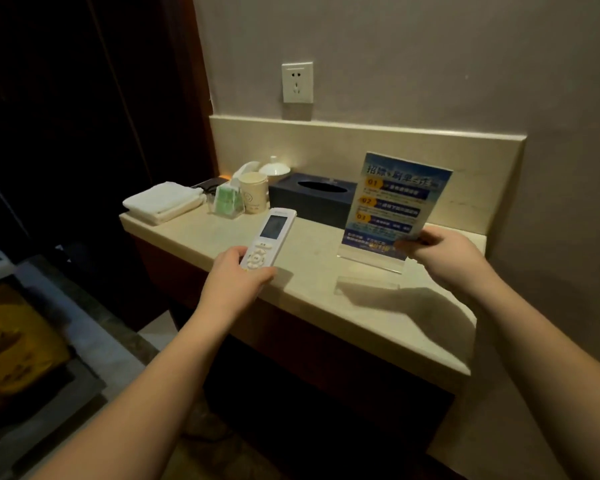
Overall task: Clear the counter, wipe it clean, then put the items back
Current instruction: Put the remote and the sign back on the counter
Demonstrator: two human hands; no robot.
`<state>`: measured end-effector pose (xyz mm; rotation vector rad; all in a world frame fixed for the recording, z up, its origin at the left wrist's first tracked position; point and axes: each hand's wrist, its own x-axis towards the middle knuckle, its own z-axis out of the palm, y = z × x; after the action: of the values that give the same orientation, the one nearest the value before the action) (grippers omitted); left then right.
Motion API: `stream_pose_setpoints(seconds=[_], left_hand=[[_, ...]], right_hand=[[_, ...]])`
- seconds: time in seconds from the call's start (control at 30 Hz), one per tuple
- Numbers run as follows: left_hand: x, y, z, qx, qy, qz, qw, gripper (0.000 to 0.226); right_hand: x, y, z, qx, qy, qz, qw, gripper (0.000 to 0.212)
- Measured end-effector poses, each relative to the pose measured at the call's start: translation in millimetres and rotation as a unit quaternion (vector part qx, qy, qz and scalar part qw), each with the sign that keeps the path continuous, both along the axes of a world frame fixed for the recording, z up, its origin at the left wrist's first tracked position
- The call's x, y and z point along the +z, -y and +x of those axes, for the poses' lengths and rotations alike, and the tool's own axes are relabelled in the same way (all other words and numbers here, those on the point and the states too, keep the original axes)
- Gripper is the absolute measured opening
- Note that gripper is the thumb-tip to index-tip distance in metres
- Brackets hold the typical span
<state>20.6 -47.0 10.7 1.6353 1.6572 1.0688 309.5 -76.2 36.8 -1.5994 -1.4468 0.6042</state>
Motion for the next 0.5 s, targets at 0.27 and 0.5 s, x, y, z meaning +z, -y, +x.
stream_pose_setpoints(seconds=[0.27,0.5], left_hand=[[-9,-98,16,0.028,-0.116,-0.074,0.99,0.053],[-15,-135,28,0.079,-0.22,-0.113,0.966,0.058]], right_hand=[[-3,-73,48,-0.036,0.04,-0.052,0.997,0.012],[-11,-108,70,-0.059,0.041,-0.081,0.994,0.017]])
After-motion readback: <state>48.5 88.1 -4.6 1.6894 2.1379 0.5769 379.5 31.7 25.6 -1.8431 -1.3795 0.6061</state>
